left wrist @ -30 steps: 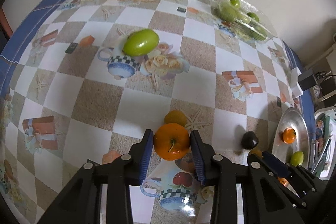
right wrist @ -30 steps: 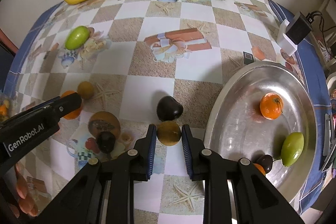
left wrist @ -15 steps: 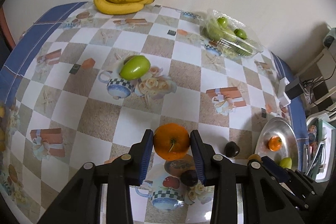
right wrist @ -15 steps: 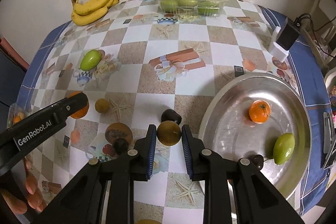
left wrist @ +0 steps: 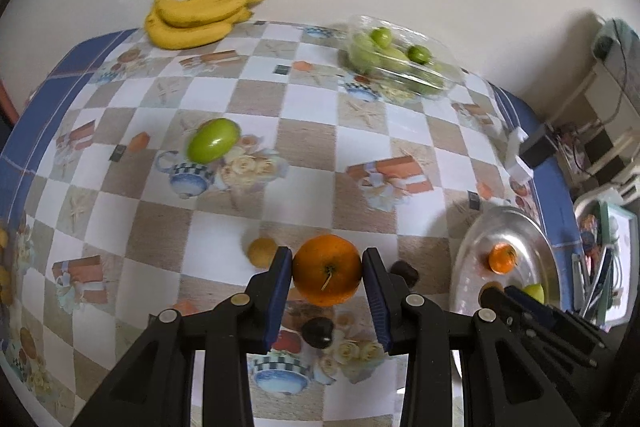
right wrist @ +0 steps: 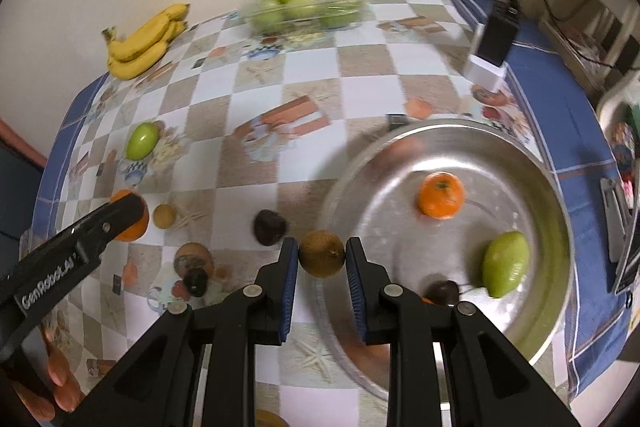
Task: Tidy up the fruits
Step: 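Carry the kiwi over the steel bowl while the left tool carries the orange there, then open the right tool to drop the kiwi while the left tool releases the orange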
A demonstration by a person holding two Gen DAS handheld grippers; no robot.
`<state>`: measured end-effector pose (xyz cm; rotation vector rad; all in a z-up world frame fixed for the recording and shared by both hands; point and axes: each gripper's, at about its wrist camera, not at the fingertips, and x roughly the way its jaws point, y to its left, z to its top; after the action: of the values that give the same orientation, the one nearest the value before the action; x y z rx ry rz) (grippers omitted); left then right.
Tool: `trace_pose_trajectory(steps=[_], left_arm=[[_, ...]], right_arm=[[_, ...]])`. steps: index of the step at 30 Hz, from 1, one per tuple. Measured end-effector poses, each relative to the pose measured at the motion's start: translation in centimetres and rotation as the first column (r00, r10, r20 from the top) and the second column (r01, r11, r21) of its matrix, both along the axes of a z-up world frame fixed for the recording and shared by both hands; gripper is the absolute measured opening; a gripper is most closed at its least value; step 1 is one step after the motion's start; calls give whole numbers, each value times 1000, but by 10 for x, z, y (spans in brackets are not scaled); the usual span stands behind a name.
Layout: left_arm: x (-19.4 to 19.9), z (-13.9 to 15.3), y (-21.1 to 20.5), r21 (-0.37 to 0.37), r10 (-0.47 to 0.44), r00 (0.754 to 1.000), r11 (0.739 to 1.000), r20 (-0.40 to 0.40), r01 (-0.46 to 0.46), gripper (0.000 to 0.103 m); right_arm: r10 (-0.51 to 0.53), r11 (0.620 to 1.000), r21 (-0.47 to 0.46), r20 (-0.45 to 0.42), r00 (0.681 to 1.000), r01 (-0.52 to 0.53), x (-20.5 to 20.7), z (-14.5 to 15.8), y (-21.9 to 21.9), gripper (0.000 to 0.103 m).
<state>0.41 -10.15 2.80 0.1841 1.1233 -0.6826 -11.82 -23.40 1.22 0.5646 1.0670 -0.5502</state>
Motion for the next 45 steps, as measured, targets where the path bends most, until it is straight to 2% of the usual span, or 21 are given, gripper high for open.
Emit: trace_pose_trajectory(steps=[8, 15, 19, 27, 41, 42, 45], left_arm=[[-35, 5, -34, 7, -117, 993, 993, 15, 117, 39], [-77, 4, -69, -2, -267, 964, 964, 8, 267, 39], [-91, -1, -81, 1, -320, 947, 947, -1, 320, 39], [-97, -22, -88, 11, -336, 940, 941, -62, 337, 39], [-96, -36, -91, 21, -328, 940, 943, -92, 331, 41], [-96, -36, -91, 19, -328, 940, 943, -93, 331, 41], [-96, -34, -92, 14, -329, 940, 943, -90, 331, 53]], right_arm=[[-112, 994, 14, -11, 994, 112, -32, -3, -31, 25], [-187, 982, 17, -10, 982, 187, -55, -2, -49, 26], [-219, 976, 22, -6, 976, 219, -65, -4, -56, 26], [-228, 972, 53, -31, 973, 230, -68, -17, -60, 26], [-246, 964, 90, -53, 968, 250, -68, -36, -65, 26], [-246, 964, 92, -49, 968, 250, -68, -36, -66, 26], [-248, 963, 93, -41, 968, 251, -68, -34, -65, 27]])
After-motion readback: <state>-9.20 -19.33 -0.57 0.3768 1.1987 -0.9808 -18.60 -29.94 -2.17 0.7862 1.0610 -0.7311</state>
